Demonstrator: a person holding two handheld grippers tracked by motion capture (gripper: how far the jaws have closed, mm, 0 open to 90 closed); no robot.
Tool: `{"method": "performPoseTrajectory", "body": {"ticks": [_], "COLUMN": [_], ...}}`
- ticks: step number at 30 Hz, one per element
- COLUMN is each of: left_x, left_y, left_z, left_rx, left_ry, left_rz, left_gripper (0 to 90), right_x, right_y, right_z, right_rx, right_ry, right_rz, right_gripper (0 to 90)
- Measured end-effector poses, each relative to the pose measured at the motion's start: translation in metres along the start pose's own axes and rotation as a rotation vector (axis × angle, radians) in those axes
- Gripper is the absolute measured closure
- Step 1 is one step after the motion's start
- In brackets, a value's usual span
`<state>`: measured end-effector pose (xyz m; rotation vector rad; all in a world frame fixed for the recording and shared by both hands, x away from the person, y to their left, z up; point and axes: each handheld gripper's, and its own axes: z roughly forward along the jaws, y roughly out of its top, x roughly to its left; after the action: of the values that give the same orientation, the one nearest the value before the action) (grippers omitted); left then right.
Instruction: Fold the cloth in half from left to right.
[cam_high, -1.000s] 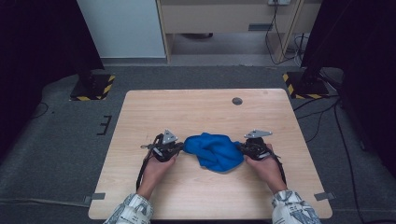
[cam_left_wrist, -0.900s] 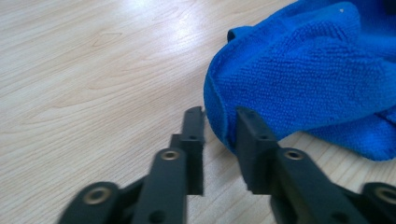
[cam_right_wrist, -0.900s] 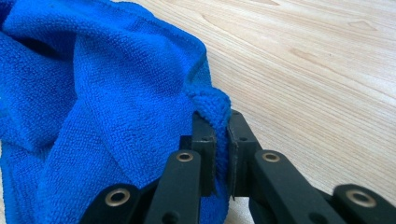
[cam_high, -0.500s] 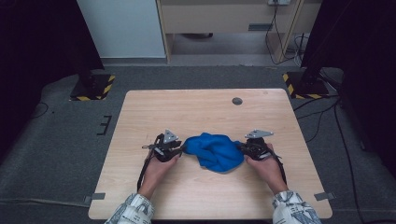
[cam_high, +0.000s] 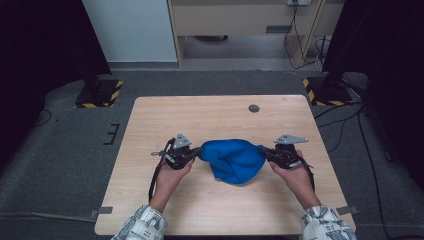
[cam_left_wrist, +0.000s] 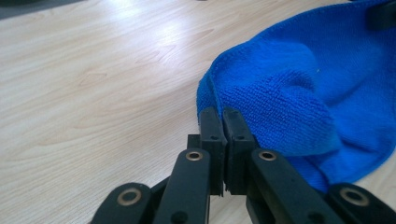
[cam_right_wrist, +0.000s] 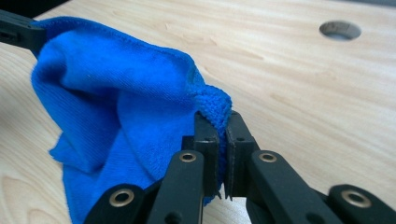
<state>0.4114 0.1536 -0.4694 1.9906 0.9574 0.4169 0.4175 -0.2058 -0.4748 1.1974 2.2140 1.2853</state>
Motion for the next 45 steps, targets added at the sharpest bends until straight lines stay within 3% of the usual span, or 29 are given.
{"method": "performPoseTrajectory", "body": {"ticks": [11, 22, 30, 37, 45], "left_x": [-0.009, -0.016, -0.028, -0.015, -0.013], "left_y": [0.02, 0.025, 0.036, 0.053, 0.064], "left_z": [-0.021, -0.035, -0.07, -0.077, -0.089], "left_rx": [-0.036, -0.054, -0.099, -0.115, -0.137], "left_ry": [0.012, 0.007, 0.012, -0.01, 0.008], "left_rz": [0.033, 0.023, 0.048, 0.007, 0.009], "left_gripper": [87.9, 88.0, 88.2, 88.2, 88.3], "right_x": [0.001, 0.009, 0.019, 0.015, 0.019], "right_y": [0.017, 0.025, 0.037, 0.056, 0.066], "right_z": [-0.023, -0.039, -0.06, -0.07, -0.08], "right_rx": [-0.044, -0.067, -0.096, -0.096, -0.109], "right_ry": [-0.012, 0.001, 0.013, -0.005, -0.006], "right_rz": [-0.012, -0.001, -0.023, -0.048, -0.069], "right_gripper": [86.4, 86.7, 86.7, 86.7, 86.6]}}
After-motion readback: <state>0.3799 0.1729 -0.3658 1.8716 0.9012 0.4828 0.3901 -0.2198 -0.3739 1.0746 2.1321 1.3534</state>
